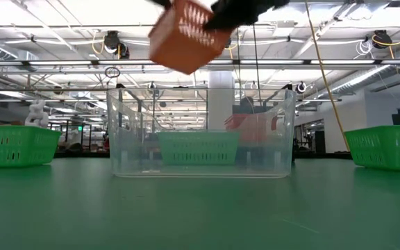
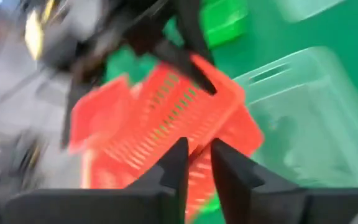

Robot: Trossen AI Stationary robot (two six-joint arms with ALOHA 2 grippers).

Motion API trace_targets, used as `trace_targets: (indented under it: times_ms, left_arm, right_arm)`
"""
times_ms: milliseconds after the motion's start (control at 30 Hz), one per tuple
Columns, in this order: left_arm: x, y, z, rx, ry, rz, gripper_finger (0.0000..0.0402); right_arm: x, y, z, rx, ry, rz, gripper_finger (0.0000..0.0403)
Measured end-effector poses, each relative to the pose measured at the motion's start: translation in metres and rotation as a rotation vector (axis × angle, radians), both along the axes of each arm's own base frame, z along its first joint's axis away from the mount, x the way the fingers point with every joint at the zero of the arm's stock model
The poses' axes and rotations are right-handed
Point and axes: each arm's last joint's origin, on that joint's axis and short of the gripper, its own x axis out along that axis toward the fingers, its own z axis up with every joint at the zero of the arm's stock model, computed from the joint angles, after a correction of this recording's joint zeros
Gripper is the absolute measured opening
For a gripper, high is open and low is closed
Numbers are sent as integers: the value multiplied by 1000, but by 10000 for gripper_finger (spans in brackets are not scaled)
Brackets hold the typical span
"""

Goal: Stack baskets on shelf by color
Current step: Stack the orange bin on top of the stacked orange bins on the shelf

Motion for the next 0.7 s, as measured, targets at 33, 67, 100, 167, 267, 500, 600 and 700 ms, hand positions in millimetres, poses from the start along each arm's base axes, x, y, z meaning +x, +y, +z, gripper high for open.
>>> trace_targets:
  times_ms: [33,67,100,167,267,500,600,700]
  left_arm:
    - [0,6,-1,-2,8,57,90]
    - [-3,11,-4,-4,36,106,102]
    - [-4,16,-6,-10,56,147,114]
    - [-6,24,-9,-35,84,207,137]
    - [-7,33,-23,-51,115,267,163]
    - [-7,46,-53,-77,59,319,178]
    - [-5,51,-65,-99,-25,332,175]
    - [-9,54,-78,-115,-79,341,167]
  right_arm:
    - [-2,-3,2,-87,43,-80,3]
    - [-5,-7,2,-160,86,-160,2]
    - [-7,-12,2,-209,118,-223,3]
    - [-10,-20,1,-239,148,-277,2]
    - [-18,-36,-5,-219,224,-311,1]
    - [-34,-91,-18,-205,305,-480,1]
    - [-39,-104,-18,-194,311,-523,1]
    - [-43,-110,-17,-146,304,-529,1]
